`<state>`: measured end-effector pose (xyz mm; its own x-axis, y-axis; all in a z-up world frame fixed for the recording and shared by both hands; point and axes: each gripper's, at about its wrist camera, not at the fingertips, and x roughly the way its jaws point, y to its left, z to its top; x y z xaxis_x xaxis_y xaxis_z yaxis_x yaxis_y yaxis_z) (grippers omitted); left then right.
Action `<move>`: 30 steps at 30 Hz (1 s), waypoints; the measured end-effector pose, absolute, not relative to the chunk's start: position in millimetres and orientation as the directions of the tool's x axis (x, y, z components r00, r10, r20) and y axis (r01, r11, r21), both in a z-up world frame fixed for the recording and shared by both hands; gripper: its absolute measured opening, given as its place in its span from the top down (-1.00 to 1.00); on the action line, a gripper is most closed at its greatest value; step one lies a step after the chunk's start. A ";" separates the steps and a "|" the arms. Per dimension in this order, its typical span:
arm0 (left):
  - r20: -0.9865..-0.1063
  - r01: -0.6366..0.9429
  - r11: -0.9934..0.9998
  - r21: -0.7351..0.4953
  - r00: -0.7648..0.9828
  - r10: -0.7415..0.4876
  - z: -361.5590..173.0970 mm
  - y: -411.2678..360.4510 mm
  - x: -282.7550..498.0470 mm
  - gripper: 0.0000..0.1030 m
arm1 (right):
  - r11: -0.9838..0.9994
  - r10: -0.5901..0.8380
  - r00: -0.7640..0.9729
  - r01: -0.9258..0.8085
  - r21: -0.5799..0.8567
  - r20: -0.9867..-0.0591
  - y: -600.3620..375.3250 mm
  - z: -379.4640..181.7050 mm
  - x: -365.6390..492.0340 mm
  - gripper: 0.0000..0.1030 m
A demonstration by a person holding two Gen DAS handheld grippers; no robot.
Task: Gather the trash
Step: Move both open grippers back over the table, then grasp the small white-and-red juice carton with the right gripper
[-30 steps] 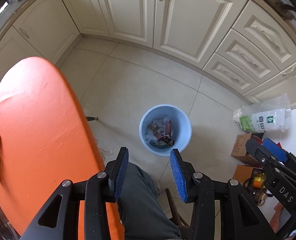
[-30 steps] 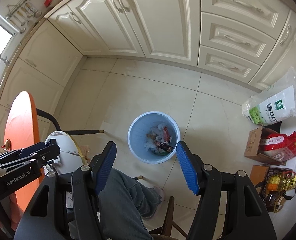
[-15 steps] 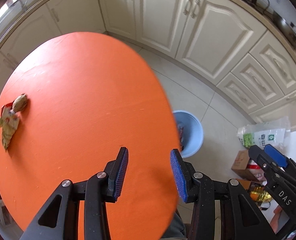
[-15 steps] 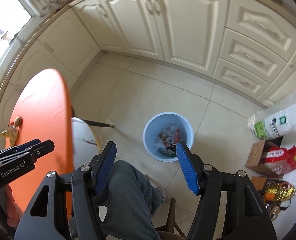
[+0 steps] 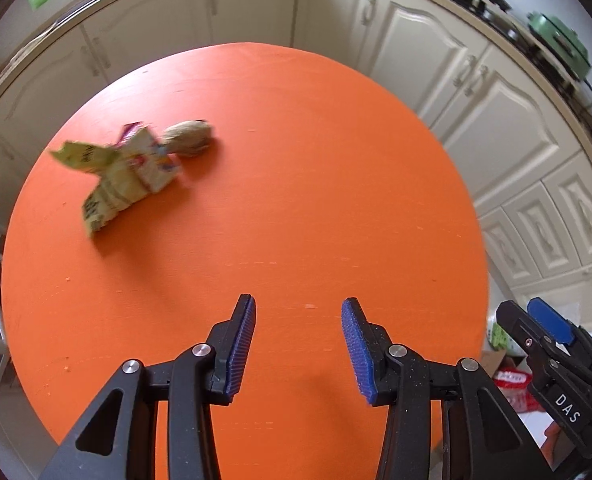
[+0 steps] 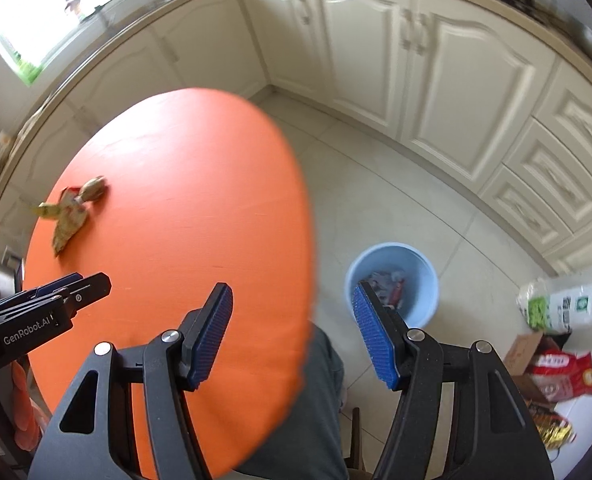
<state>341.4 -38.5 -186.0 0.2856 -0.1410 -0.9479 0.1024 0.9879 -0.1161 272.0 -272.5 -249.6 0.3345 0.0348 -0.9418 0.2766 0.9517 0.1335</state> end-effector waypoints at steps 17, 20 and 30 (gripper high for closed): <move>-0.952 -0.162 0.973 -0.165 0.285 -0.114 -180.4 104.5 361.3 0.19 | 0.985 0.158 0.261 0.023 0.170 -0.952 -137.5 -271.8 357.8 -0.25; -0.950 -0.208 0.960 -0.188 0.287 -0.123 -180.4 128.8 363.6 0.19 | 0.984 0.177 0.248 -0.011 0.180 -0.953 -118.2 -274.4 374.6 -0.25; -0.947 -0.306 0.924 -0.231 0.290 -0.141 -194.1 189.5 371.7 0.18 | 0.966 0.256 0.208 -0.090 0.242 -0.944 -68.8 -288.8 432.5 -0.24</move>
<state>371.7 189.5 -194.1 0.2900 -0.1406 -0.9467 -0.3056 0.9238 -0.2308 432.5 -68.8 -288.8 0.2077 0.2559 -0.9441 -0.0902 0.9661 0.2420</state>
